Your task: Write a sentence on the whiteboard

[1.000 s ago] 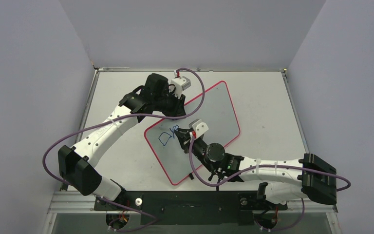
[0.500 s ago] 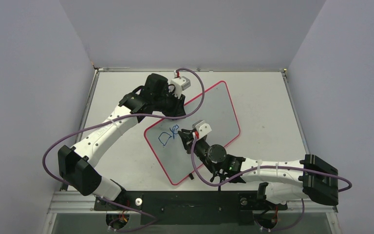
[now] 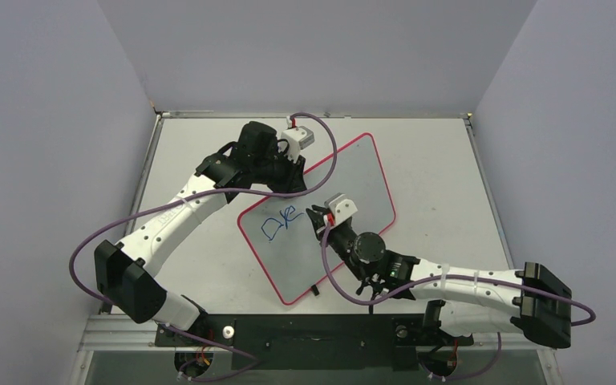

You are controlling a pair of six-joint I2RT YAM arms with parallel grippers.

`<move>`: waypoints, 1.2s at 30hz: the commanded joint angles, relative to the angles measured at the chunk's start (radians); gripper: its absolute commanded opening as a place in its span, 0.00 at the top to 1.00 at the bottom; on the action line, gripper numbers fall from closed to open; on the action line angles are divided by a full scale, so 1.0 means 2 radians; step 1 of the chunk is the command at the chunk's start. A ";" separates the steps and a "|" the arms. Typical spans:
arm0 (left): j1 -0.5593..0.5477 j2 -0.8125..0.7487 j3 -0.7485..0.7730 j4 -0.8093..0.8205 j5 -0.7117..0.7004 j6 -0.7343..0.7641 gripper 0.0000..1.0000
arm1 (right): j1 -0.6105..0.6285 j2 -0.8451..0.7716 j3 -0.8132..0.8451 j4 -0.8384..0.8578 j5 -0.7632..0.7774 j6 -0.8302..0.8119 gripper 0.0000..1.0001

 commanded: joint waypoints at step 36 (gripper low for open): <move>0.003 -0.030 -0.005 0.032 -0.042 0.032 1.00 | -0.039 0.043 0.042 0.069 -0.070 0.036 1.00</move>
